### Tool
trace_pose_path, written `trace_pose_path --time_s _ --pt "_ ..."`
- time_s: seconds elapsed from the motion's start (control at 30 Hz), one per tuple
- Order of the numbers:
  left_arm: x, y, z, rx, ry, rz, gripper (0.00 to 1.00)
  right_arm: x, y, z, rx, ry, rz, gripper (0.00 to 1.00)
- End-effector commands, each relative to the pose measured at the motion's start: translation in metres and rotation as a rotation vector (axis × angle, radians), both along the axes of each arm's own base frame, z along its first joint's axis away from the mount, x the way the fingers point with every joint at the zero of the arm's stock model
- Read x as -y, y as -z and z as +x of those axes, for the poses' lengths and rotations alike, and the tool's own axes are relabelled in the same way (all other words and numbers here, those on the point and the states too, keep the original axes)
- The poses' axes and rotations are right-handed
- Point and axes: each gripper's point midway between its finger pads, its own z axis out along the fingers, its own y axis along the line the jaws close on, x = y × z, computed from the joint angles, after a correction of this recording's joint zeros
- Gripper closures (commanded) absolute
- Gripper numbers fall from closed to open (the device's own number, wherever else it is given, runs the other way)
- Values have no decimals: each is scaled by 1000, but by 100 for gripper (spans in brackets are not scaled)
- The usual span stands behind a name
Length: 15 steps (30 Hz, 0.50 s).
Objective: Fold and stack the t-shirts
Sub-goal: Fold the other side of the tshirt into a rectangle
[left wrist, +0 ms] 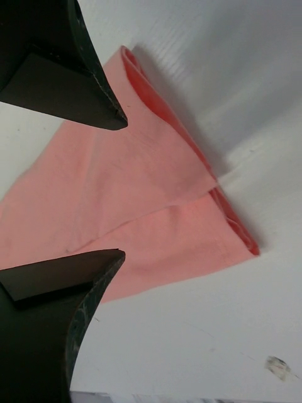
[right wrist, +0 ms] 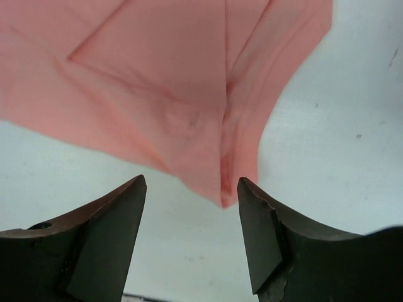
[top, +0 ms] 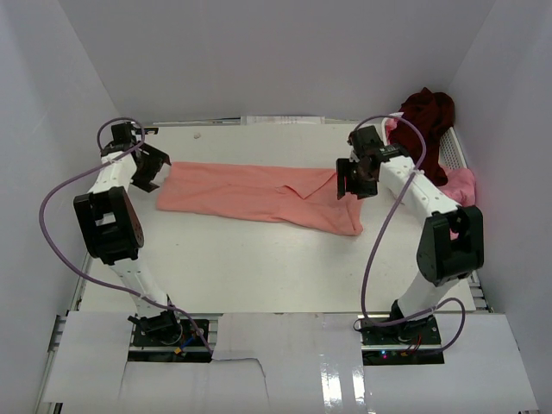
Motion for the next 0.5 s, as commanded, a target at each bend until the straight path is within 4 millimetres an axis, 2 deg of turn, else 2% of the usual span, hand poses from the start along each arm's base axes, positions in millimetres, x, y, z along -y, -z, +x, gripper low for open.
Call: trace_pose_path --time_s 0.0,0.03,0.13,0.17,0.27,0.47 --pt "24 -11 -19 28 106 8 13 -6 1 -26 -10 -1 88 34" --pt "29 -12 -19 44 122 0 13 -3 9 -39 -31 -2 90 34" --pt "42 -4 -22 69 169 -51 13 -5 20 -52 -53 -12 120 36" --pt "45 -3 -22 76 178 -66 13 -7 29 -61 -85 -21 143 37" --pt "53 -4 -17 105 207 -85 13 -12 41 -68 -111 -25 177 40" --pt "53 -11 -4 124 247 -55 13 -9 53 -66 -120 -6 200 44"
